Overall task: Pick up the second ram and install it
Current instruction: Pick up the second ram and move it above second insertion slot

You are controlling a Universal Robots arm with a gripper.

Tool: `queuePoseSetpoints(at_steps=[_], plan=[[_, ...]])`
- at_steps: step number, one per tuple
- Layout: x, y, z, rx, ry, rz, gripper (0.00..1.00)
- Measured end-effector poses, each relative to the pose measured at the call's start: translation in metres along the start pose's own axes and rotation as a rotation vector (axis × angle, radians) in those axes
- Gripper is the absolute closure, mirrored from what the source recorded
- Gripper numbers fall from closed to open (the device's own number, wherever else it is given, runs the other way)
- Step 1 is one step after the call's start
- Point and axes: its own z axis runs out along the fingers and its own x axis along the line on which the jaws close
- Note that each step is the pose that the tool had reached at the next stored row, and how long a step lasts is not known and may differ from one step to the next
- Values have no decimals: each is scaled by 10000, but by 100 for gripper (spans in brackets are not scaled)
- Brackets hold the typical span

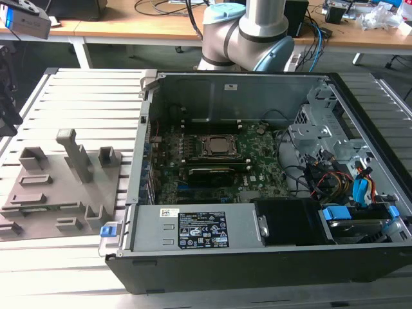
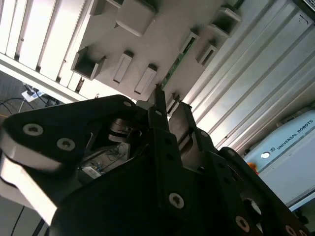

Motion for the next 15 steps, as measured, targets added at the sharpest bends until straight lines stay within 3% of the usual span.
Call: queuePoseSetpoints(at_steps=[4, 5, 11, 15], plan=[[0, 0, 15, 12, -19, 512, 70], [0, -1, 25, 22, -40, 1019, 70], [1, -1, 40, 26, -46, 1087, 70], [2, -3, 101, 26, -45, 1088, 70]])
